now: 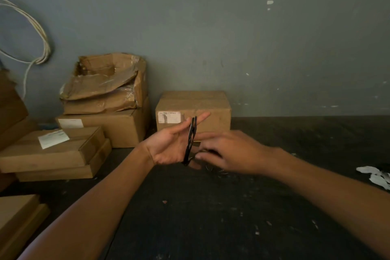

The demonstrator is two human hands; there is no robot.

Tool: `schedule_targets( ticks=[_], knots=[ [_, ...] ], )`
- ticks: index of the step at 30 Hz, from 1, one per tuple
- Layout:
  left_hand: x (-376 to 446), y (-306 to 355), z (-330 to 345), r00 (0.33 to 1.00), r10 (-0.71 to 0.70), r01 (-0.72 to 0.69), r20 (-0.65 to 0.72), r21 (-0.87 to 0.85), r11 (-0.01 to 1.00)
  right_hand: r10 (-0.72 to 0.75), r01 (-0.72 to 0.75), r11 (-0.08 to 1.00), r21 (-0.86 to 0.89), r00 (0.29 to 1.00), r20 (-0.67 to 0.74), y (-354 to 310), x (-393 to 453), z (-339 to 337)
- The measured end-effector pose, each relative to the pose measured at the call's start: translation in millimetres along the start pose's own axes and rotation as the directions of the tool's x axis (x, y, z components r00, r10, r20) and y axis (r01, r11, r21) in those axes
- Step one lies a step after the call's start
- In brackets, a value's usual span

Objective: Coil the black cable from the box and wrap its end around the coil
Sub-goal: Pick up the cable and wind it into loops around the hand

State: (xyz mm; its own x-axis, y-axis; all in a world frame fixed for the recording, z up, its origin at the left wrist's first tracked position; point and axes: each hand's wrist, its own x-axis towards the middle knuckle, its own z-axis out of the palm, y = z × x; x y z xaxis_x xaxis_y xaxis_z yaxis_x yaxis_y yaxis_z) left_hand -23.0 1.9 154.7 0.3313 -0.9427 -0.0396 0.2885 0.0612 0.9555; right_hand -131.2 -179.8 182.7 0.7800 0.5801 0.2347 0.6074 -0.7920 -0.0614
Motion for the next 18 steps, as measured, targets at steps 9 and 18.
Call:
schedule_targets(
  ticks=[9,18],
  knots=[
    [7.1,-1.3,19.3,0.987,-0.143,0.133,0.077,0.118,0.984,0.062,-0.079,0.994,-0.076,0.978,-0.200,37.2,17.8,-61.8],
    [4.4,5.0,30.9,0.968,-0.158,0.136,0.196,0.121,0.983,0.154,-0.125,0.983,0.138,0.960,-0.232,73.4,15.4,-51.3]
  ],
)
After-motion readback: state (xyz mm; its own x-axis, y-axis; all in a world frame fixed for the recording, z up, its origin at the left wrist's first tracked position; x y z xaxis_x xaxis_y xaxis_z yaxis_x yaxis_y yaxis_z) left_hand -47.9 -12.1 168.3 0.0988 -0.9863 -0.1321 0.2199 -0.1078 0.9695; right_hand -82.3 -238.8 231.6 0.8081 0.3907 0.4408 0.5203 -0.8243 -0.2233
